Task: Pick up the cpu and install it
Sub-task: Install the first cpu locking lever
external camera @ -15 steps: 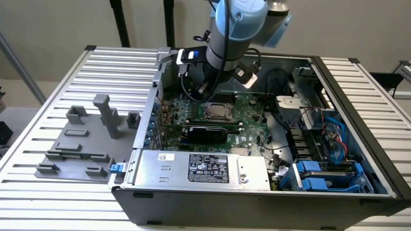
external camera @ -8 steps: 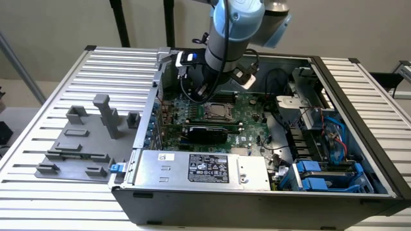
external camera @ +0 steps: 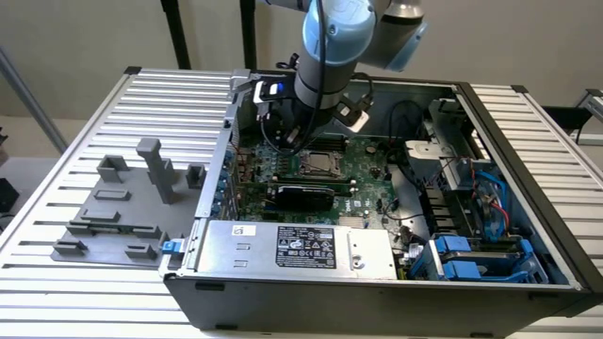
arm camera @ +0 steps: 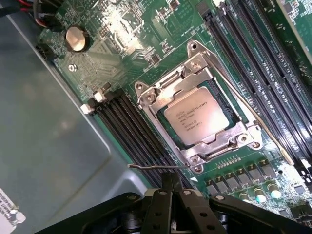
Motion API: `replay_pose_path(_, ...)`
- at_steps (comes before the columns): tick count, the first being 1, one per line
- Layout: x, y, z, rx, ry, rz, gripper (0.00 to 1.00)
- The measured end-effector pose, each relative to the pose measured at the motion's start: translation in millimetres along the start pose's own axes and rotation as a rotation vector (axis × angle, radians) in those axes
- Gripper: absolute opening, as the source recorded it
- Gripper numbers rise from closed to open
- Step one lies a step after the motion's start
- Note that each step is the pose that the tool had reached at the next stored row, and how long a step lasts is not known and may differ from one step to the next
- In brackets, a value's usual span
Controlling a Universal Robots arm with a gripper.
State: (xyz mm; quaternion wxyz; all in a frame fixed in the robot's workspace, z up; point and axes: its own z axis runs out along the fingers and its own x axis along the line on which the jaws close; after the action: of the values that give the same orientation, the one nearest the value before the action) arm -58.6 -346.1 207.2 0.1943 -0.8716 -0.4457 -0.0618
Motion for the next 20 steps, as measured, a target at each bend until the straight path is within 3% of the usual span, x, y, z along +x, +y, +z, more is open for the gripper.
replay_pose_path(2, 0.6, -0.8, 2.3, -0.0076, -0.0067, -0.002, 0.11)
replay_pose_path(6, 3.6, -2.7, 6.6, -0.0328, -0.0349, -0.004, 0.11)
replay_pose_path(8, 4.8, -3.4, 8.6, -0.042, -0.0465, -0.005, 0.11)
replay_pose_path(10, 5.7, -4.0, 10.1, -0.0462, -0.0532, -0.006, 0.11)
replay_pose_path(20, 9.6, -2.7, 11.5, -0.0532, -0.0723, -0.017, 0.11)
